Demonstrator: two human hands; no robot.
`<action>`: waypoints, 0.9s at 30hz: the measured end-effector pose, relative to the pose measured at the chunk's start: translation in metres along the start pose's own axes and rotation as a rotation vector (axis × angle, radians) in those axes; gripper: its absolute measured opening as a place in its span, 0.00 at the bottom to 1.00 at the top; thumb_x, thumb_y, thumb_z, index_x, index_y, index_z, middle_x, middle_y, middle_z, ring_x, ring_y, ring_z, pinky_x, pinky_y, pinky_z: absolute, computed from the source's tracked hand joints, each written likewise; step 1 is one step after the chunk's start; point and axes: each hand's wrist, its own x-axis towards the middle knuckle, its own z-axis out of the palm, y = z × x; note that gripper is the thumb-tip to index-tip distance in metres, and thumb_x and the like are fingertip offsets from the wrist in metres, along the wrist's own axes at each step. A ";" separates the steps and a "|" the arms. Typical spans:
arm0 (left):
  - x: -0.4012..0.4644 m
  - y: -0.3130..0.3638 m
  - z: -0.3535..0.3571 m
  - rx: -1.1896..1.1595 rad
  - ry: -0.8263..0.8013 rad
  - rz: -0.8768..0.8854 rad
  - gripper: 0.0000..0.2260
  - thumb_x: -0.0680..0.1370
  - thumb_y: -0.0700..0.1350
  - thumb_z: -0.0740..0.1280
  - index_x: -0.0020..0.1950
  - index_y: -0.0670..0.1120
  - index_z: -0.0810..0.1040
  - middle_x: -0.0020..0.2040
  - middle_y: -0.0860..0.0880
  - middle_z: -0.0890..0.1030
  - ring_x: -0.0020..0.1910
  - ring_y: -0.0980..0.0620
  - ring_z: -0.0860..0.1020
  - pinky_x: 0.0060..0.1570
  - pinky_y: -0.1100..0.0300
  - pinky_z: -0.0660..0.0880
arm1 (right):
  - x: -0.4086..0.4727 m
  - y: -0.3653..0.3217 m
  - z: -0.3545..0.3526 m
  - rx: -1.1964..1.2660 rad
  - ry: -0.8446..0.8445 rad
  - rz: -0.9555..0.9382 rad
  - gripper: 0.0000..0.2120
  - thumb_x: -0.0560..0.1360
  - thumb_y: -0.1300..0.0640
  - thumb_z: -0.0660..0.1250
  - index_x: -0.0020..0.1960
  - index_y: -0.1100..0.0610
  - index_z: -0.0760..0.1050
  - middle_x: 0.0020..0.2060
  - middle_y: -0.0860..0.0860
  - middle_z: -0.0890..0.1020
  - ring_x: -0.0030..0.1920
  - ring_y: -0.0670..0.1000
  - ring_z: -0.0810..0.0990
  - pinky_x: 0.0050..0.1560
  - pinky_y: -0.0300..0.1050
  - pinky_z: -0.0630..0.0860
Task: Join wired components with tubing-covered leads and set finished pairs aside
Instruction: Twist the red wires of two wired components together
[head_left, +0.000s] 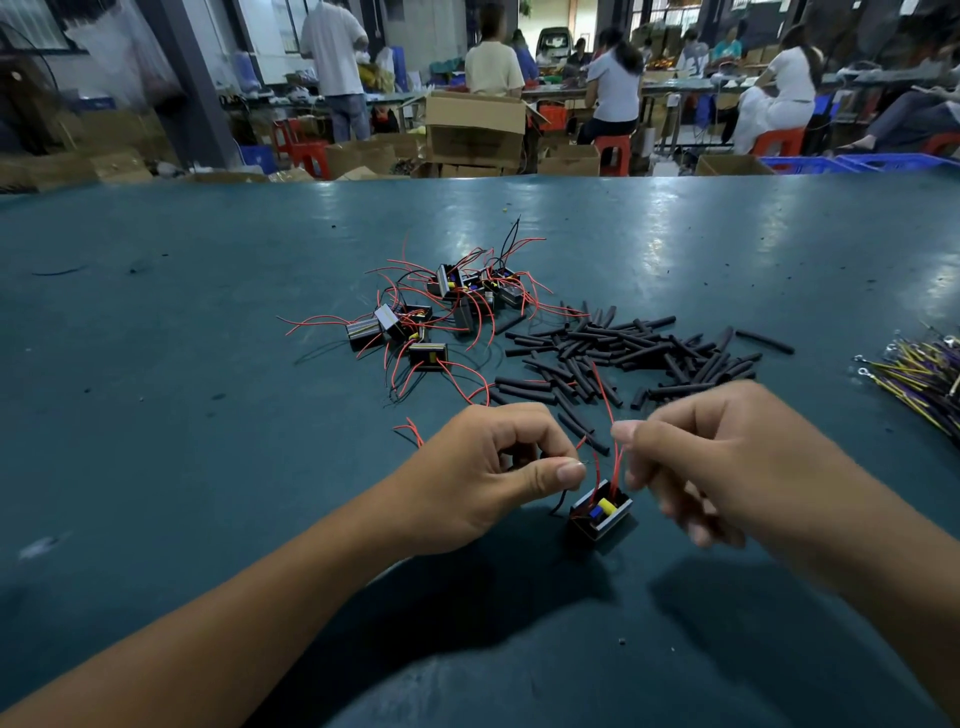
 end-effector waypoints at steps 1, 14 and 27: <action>0.000 0.000 0.000 0.018 0.001 0.010 0.05 0.78 0.45 0.69 0.42 0.47 0.79 0.39 0.51 0.75 0.37 0.46 0.72 0.39 0.58 0.68 | -0.001 -0.001 0.003 0.095 -0.046 0.106 0.19 0.71 0.45 0.72 0.33 0.61 0.81 0.23 0.55 0.78 0.19 0.50 0.73 0.19 0.36 0.64; 0.000 0.001 0.003 0.077 -0.025 0.062 0.04 0.77 0.44 0.70 0.43 0.50 0.78 0.38 0.57 0.74 0.37 0.56 0.72 0.38 0.60 0.68 | -0.002 0.003 0.015 0.202 -0.088 0.010 0.05 0.75 0.65 0.71 0.40 0.64 0.80 0.32 0.60 0.84 0.29 0.56 0.84 0.22 0.40 0.74; -0.001 -0.005 0.004 -0.098 -0.069 -0.049 0.05 0.78 0.44 0.69 0.43 0.52 0.78 0.39 0.54 0.76 0.39 0.55 0.72 0.40 0.58 0.69 | 0.007 0.024 0.002 -0.797 0.053 -0.938 0.05 0.76 0.64 0.68 0.44 0.57 0.81 0.33 0.49 0.77 0.28 0.53 0.70 0.24 0.47 0.70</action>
